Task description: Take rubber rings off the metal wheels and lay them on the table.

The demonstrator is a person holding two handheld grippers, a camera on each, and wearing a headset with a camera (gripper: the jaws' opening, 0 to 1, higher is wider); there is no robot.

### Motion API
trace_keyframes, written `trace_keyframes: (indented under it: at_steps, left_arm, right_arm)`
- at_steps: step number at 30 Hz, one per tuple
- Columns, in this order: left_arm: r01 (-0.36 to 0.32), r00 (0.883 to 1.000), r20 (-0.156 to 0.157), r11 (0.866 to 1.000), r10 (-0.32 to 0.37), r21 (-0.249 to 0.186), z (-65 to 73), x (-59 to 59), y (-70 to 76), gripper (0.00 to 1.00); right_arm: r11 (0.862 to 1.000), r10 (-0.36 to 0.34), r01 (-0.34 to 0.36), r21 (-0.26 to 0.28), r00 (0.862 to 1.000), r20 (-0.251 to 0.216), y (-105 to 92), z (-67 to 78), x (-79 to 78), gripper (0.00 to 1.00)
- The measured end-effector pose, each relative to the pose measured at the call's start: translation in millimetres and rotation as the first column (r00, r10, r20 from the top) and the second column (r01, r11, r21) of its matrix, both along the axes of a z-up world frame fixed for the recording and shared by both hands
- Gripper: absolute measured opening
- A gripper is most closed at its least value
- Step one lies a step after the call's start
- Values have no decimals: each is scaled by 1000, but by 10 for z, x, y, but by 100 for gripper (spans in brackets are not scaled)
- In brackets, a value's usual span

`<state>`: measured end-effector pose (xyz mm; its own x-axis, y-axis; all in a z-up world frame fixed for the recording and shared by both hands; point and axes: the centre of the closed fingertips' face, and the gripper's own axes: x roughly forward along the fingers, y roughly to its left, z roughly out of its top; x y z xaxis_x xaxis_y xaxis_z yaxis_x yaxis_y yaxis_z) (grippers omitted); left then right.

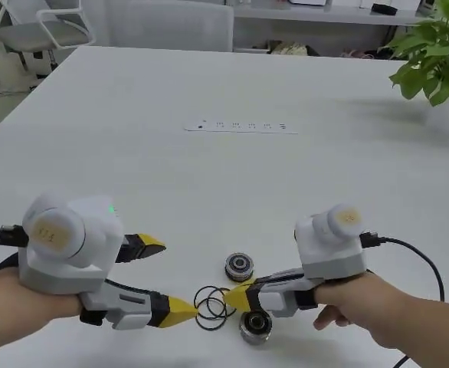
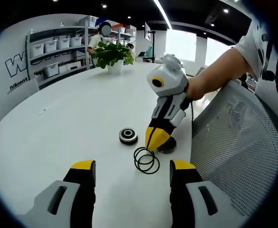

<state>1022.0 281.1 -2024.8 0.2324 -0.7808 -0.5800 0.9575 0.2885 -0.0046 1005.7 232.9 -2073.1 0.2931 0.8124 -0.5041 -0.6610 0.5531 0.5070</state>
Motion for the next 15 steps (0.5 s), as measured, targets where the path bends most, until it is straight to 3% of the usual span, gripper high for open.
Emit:
trace_keyframes:
  at_steps: [15]
  left_arm:
    - [4,1000,-1,1000,-4,11,-13,-12,11,61]
  right_arm:
    - [999,4,-3,-50,1000,22,-73,-42,5,4]
